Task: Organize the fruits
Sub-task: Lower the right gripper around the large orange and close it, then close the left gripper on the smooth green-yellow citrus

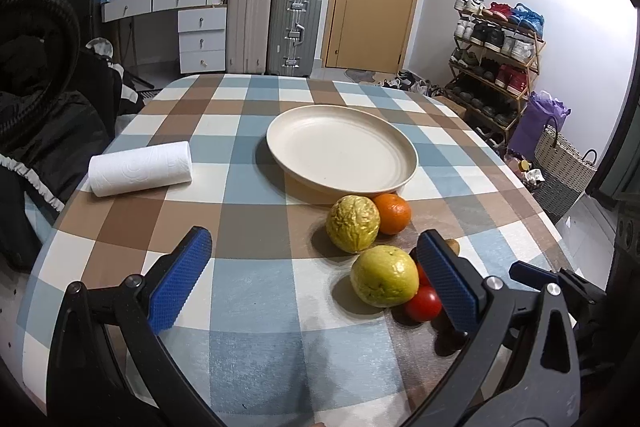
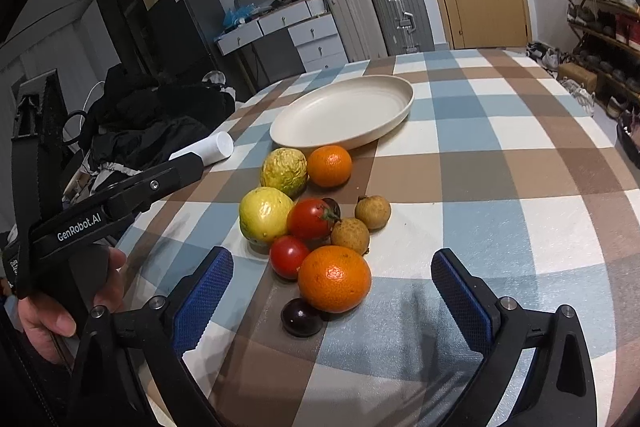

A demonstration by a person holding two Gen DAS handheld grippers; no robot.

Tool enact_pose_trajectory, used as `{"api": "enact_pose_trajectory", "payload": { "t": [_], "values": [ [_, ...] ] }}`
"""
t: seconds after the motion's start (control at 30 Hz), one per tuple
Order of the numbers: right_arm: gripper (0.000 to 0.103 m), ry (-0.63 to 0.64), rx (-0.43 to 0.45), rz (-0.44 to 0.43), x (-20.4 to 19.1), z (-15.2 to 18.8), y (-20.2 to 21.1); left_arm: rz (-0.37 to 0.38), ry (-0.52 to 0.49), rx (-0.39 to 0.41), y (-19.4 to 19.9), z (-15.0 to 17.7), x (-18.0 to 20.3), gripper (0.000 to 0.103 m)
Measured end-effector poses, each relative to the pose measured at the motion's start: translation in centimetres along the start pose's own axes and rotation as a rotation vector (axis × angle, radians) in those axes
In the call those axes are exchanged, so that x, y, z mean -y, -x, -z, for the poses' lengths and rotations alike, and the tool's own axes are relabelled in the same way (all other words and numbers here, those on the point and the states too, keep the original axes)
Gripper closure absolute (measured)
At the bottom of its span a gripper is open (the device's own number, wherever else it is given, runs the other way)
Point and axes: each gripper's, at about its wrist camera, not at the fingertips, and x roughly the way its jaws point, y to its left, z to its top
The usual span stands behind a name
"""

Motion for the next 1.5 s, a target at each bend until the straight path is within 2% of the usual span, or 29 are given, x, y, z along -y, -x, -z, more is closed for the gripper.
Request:
{"api": "enact_pose_trajectory", "payload": {
  "t": [0.07,0.13,0.23,0.37,0.43,0.53,1.0,1.3,1.5],
  "values": [
    [0.007,-0.005,-0.023,-0.004,0.1,0.0,-0.4,0.001,0.006,-0.006,-0.5,0.0,-0.2,0.000],
    [0.017,-0.013,-0.047,-0.010,0.2,0.0,-0.7,0.001,0.009,-0.009,-0.7,0.1,-0.2,0.000],
    [0.026,-0.025,-0.080,-0.019,0.4,-0.1,-1.3,0.001,0.009,-0.009,-0.7,0.1,-0.1,0.000],
    [0.035,-0.023,-0.088,-0.031,0.3,0.1,-1.4,0.001,0.008,-0.008,-0.7,0.2,-0.2,0.000],
    [0.048,-0.024,-0.101,-0.032,0.3,0.2,-1.6,0.000,0.009,-0.008,-0.7,0.2,-0.2,0.000],
    [0.059,-0.033,-0.121,-0.029,0.5,0.3,-2.1,0.000,0.009,-0.006,-0.7,0.2,-0.2,0.000],
    [0.061,-0.061,-0.070,-0.065,1.1,0.2,-1.1,0.019,0.000,-0.049,-1.2,1.0,0.1,0.000],
    [0.061,-0.059,-0.032,-0.087,1.1,0.3,-0.3,0.107,0.071,-0.180,-3.3,1.6,0.2,0.001],
    [0.061,-0.062,-0.025,-0.102,1.2,0.3,-0.2,0.158,0.082,-0.217,-4.4,2.1,0.4,0.002]
  ]
}}
